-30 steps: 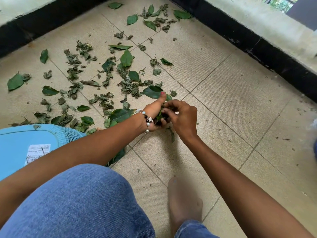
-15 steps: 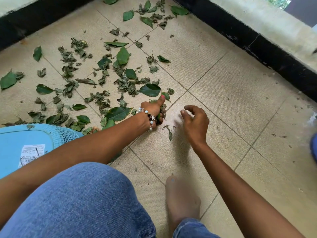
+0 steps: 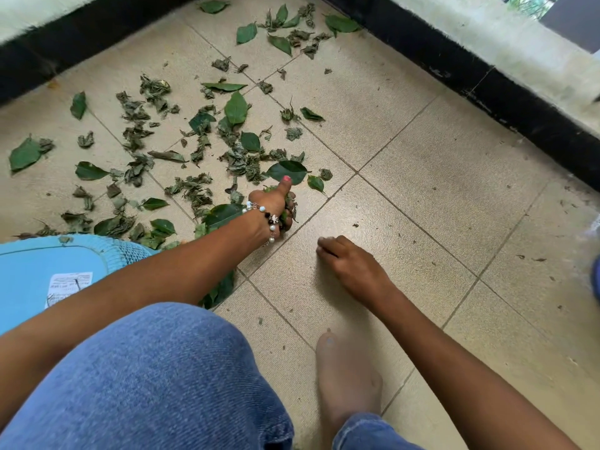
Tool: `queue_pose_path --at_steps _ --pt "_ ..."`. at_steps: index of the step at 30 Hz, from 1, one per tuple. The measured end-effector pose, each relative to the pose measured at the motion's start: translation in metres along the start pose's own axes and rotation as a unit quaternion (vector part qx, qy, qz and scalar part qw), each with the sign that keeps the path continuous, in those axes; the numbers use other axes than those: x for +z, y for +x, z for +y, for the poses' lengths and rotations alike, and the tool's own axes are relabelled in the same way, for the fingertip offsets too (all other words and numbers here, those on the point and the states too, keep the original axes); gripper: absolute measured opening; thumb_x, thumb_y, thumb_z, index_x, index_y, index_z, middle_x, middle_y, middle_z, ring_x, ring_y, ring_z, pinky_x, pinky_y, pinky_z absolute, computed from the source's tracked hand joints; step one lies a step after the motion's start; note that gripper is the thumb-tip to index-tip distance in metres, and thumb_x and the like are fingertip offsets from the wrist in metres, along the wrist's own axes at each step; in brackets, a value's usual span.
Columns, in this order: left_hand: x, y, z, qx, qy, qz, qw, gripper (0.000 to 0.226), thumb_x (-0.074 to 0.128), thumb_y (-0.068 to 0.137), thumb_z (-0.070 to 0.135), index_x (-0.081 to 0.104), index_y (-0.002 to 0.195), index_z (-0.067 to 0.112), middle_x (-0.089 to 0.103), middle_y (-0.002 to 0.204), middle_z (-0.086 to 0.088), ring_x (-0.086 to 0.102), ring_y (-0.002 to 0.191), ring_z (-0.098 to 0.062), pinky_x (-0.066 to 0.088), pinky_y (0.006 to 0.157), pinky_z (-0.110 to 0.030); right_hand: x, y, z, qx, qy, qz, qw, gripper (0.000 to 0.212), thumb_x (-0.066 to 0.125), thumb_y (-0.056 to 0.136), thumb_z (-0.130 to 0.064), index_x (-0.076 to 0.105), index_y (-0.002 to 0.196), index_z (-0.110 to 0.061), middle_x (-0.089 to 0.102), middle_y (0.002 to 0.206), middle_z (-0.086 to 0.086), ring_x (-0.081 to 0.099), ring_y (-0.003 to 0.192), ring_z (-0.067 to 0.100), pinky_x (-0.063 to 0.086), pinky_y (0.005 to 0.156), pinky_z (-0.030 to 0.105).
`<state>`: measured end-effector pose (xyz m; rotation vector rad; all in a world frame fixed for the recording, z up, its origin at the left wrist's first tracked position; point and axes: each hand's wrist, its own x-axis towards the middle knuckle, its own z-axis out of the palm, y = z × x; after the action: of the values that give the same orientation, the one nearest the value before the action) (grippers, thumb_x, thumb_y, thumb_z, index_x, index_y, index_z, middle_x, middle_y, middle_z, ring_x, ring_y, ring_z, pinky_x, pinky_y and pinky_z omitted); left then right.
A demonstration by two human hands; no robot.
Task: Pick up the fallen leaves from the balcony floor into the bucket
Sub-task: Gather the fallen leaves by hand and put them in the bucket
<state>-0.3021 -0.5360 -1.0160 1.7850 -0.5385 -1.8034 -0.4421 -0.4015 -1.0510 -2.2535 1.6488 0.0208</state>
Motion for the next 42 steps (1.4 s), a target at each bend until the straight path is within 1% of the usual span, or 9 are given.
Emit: queue_pose_path --at_steps 5,9,13,19,24,30,33,37,42 --pt "-0.003 -0.002 -0.001 -0.012 0.021 -0.01 1.0 0.042 0.065 0.092 0.037 0.055 0.063 0.007 0.047 0.038 0.0 0.034 0.027 -0.011 0.029 0.037 -0.014 -0.002 0.004 0.005 -0.041 -0.067 0.077 0.994 0.019 0.078 0.067 0.008 0.067 0.083 0.002 0.064 0.082 0.013 0.06 0.076 0.027 0.051 0.043 0.032" --pt "-0.003 -0.002 -0.01 -0.048 0.05 -0.057 0.996 0.04 0.064 0.09 0.043 0.061 0.073 0.007 0.051 0.048 -0.001 0.037 0.032 -0.01 0.031 0.037 -0.014 -0.015 0.017 0.002 0.085 0.135 0.197 0.967 0.018 0.078 0.069 0.005 0.074 0.085 -0.004 0.071 0.08 0.008 0.066 0.074 0.019 0.054 0.063 0.029" --pt "0.002 -0.006 -0.018 -0.049 0.064 -0.104 0.991 0.045 0.063 0.088 0.05 0.058 0.084 0.006 0.052 0.054 -0.004 0.041 0.034 -0.011 0.034 0.035 -0.014 -0.047 0.047 -0.013 0.24 0.426 0.282 0.825 0.012 0.075 0.077 -0.001 0.073 0.082 -0.012 0.071 0.075 -0.004 0.064 0.065 -0.001 0.052 0.066 0.013" --pt "0.001 -0.007 -0.007 -0.053 0.003 -0.155 0.986 0.058 0.051 0.081 0.072 0.054 0.075 0.014 0.049 0.057 -0.003 0.047 0.04 -0.014 0.04 0.039 -0.017 -0.055 0.073 -0.033 0.164 0.352 0.296 0.873 0.016 0.071 0.079 0.001 0.066 0.088 -0.012 0.064 0.076 -0.008 0.061 0.069 0.001 0.049 0.068 0.012" --pt "-0.01 0.001 -0.001 -0.056 -0.033 -0.121 0.991 0.049 0.06 0.083 0.061 0.057 0.075 0.013 0.052 0.055 -0.001 0.047 0.043 -0.013 0.038 0.037 -0.016 -0.052 0.085 -0.031 0.105 0.31 0.205 0.923 0.021 0.057 0.089 -0.006 0.06 0.108 -0.015 0.065 0.103 0.003 0.064 0.095 0.019 0.052 0.088 0.042" --pt "-0.017 0.007 0.01 -0.014 -0.095 -0.151 0.984 0.045 0.064 0.087 0.047 0.068 0.059 0.011 0.051 0.056 -0.003 0.041 0.04 -0.008 0.032 0.034 -0.012 -0.071 0.104 -0.021 0.211 0.661 0.211 0.688 0.017 0.059 0.093 -0.004 0.062 0.109 -0.005 0.072 0.086 0.011 0.069 0.077 0.012 0.054 0.061 0.023" --pt "-0.022 0.012 0.011 -0.024 -0.111 -0.126 0.985 0.037 0.069 0.085 0.04 0.063 0.069 0.006 0.046 0.059 -0.005 0.038 0.037 -0.009 0.03 0.034 -0.012 -0.066 0.115 -0.005 0.248 0.58 0.248 0.735 0.011 0.065 0.09 -0.008 0.068 0.1 -0.007 0.073 0.085 0.007 0.071 0.081 0.014 0.055 0.065 0.026" --pt "-0.035 0.022 0.015 -0.029 -0.142 -0.068 0.987 0.038 0.074 0.083 0.033 0.045 0.083 0.008 0.043 0.061 -0.006 0.038 0.035 -0.01 0.031 0.033 -0.013 -0.043 0.124 0.03 0.2 0.19 0.188 0.943 0.024 0.069 0.087 -0.019 0.069 0.11 -0.012 0.068 0.101 0.008 0.06 0.099 0.028 0.044 0.089 0.034" --pt "-0.044 0.028 0.021 -0.021 -0.182 -0.02 0.983 0.049 0.079 0.078 0.029 0.044 0.104 0.008 0.048 0.076 -0.009 0.042 0.037 -0.014 0.041 0.036 -0.018 -0.015 0.12 0.031 0.112 0.034 0.136 0.984 0.021 0.052 0.096 -0.015 0.066 0.108 -0.006 0.061 0.109 0.015 0.054 0.102 0.033 0.044 0.083 0.035"
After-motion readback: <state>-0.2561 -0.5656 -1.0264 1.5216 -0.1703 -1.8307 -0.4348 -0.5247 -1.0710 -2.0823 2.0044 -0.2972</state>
